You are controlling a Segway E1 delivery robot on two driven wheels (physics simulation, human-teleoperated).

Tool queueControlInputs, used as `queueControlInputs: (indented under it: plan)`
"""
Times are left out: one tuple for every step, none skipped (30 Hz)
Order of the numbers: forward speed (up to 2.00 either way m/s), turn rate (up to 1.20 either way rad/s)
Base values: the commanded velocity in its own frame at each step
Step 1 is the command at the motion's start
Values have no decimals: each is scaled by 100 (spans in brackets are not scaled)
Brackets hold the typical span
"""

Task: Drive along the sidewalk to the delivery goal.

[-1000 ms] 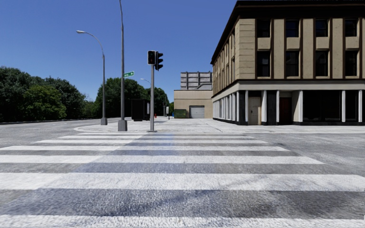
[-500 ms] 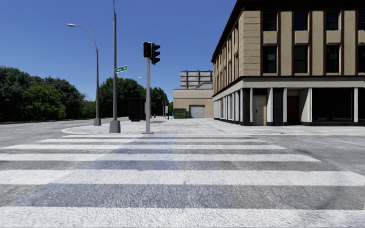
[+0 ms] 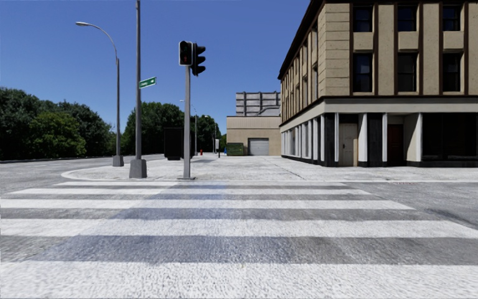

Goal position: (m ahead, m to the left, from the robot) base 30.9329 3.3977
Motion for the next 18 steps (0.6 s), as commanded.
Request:
queueControlInputs:
  plan:
    - [181, 0]
    - [181, 0]
    - [181, 0]
    - [181, 0]
    - [181, 0]
    - [181, 0]
    - [181, 0]
    - [181, 0]
    - [181, 0]
    - [181, 0]
    - [181, 0]
    - [181, 0]
    - [181, 0]
    - [181, 0]
    - [181, 0]
    - [181, 0]
    - [181, 0]
    - [181, 0]
